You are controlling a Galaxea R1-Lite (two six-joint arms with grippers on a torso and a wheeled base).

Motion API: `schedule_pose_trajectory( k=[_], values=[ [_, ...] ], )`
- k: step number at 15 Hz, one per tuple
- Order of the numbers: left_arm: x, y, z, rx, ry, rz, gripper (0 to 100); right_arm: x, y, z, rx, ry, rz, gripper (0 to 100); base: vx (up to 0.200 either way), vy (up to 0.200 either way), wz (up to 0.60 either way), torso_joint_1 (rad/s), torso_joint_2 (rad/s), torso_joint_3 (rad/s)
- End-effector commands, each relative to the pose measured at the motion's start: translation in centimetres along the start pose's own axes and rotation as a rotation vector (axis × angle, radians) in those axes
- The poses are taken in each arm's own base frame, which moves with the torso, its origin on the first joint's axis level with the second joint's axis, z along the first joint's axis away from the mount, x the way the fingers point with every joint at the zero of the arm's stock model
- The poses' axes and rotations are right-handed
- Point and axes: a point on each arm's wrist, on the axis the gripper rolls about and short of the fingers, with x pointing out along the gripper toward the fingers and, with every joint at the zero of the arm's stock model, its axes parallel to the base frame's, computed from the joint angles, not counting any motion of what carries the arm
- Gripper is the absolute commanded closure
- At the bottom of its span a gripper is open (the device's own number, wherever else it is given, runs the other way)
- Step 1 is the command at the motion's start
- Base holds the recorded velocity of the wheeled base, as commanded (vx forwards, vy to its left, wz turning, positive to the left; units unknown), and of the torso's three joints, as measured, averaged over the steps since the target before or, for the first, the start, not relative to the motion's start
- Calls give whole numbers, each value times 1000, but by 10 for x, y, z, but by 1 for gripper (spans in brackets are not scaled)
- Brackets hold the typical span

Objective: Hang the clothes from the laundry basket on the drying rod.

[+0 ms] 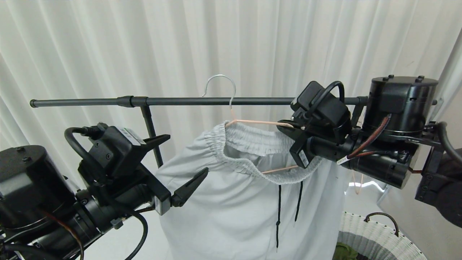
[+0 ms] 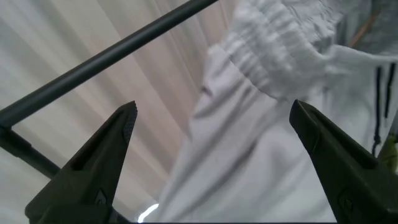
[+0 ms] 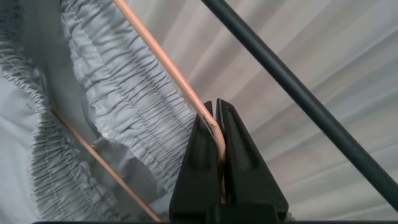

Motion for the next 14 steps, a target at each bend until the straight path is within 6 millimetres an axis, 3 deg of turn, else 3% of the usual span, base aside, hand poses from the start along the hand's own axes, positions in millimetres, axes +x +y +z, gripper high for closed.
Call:
schedule_pose_trajectory(
  k=[1,4,7,11,14],
  values=[
    [-9,0,-2,-24,4,8,0,-7,-7,4,3,-15,-23,100,0,0,0,0,0,0],
    [-22,11,-13,-72,48,85,0,-19,-18,5,4,-23,-57,100,0,0,0,0,0,0],
    [-35,18,-41,-97,173,153,0,-34,-26,8,10,-40,-84,100,0,0,0,0,0,0],
    [-39,23,-65,-134,286,189,0,-46,-27,11,18,-67,-73,100,0,0,0,0,0,0],
    [-36,23,-70,-149,309,176,0,-54,-27,16,46,-111,-34,100,0,0,0,0,0,0]
  ],
)
